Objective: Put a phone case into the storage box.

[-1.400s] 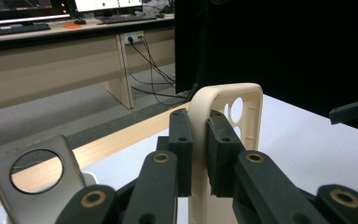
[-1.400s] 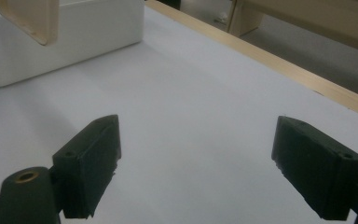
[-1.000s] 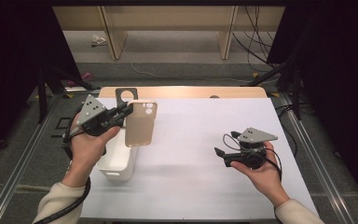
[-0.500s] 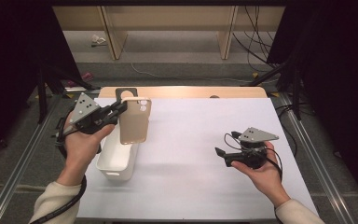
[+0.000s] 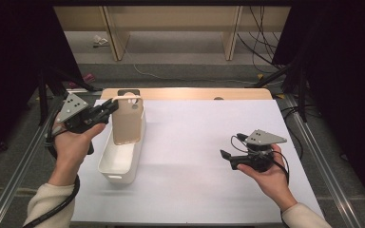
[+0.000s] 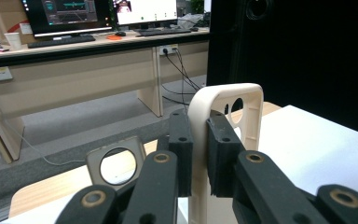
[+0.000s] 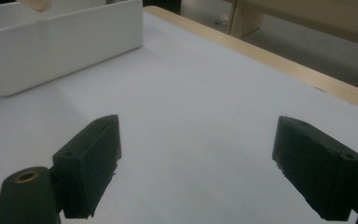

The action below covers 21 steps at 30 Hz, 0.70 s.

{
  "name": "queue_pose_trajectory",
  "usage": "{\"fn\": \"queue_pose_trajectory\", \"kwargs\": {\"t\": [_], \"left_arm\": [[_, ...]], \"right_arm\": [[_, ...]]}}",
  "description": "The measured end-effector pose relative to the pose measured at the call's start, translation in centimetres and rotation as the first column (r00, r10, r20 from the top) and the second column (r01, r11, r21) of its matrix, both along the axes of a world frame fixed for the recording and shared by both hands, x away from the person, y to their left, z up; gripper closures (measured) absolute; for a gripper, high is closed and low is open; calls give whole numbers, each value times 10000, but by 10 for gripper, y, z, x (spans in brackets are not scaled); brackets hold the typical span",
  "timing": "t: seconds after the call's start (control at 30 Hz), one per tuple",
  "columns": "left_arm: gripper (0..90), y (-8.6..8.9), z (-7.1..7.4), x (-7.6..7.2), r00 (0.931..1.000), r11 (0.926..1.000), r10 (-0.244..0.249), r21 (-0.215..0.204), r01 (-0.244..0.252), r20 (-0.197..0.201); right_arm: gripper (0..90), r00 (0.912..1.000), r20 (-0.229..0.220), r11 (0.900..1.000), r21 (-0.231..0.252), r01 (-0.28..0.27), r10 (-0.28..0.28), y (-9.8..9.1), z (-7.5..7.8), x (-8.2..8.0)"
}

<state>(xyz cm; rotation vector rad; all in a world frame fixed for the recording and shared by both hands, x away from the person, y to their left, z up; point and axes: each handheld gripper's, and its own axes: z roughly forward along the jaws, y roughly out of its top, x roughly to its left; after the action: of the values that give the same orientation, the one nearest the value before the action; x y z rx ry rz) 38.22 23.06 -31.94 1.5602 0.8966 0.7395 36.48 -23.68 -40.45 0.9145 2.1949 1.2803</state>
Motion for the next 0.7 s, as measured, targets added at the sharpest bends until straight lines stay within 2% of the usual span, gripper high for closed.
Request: {"fn": "queue_pose_trajectory", "kwargs": {"t": [0.43,0.7], "left_arm": [[817,14,-2,4,9998,9993,207,-323,-204,68],[817,18,-6,6,9997,9990,33,-445,-22,244]], "right_arm": [[162,10000,-46,9999,118,38,-37,-4,1,-3],[162,10000,-52,9997,241,26,-25,-6,2,-4]]}}
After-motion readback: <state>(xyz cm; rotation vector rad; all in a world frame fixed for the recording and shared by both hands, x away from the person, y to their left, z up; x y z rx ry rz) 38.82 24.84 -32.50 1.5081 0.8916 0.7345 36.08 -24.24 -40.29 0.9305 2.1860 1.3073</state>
